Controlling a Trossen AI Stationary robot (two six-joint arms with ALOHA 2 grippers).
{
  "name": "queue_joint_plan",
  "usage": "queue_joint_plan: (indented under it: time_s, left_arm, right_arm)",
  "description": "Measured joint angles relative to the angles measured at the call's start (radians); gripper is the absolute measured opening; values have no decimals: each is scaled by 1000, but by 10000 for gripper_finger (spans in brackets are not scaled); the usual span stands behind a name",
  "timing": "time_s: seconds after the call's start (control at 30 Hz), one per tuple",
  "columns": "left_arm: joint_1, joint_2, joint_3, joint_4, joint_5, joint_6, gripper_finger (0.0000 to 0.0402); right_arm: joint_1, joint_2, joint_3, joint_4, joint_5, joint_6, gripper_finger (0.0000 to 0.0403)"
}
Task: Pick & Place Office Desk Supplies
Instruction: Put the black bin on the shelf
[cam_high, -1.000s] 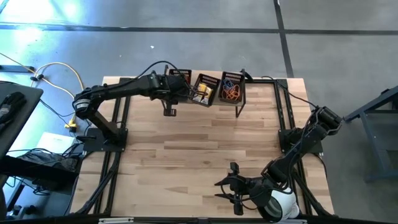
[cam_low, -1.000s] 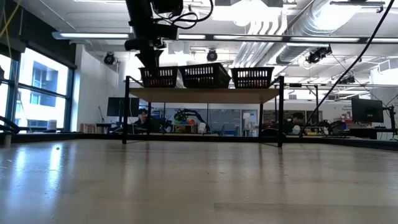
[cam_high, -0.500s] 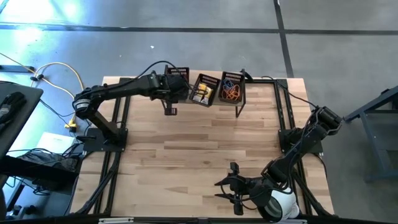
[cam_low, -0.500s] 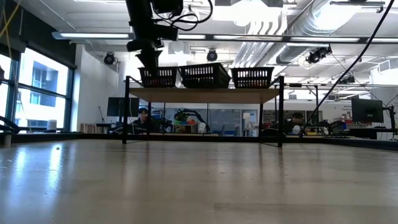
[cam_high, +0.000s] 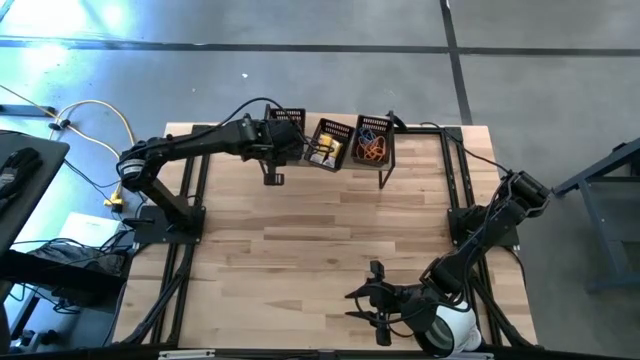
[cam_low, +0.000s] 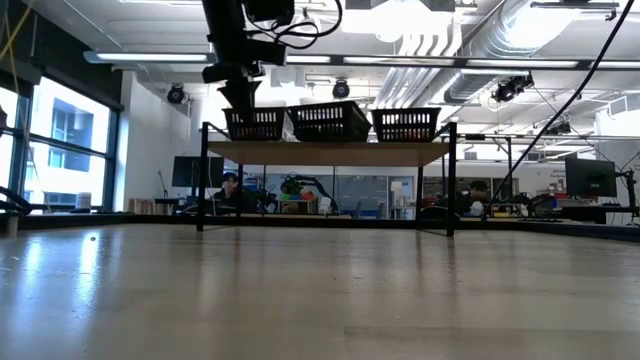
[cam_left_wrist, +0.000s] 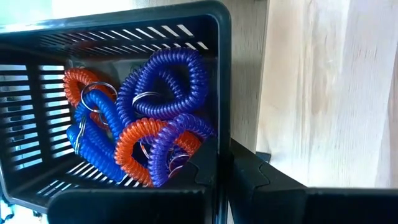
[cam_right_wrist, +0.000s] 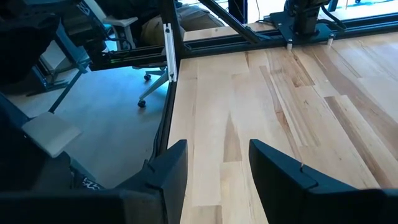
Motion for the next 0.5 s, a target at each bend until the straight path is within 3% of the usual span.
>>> queue_joint_plan:
  time_s: [0.5]
  left_arm:
    - [1, 0, 0, 1, 87, -27, 15]
  right_arm:
    - [0, 0, 0, 0, 0, -16, 160]
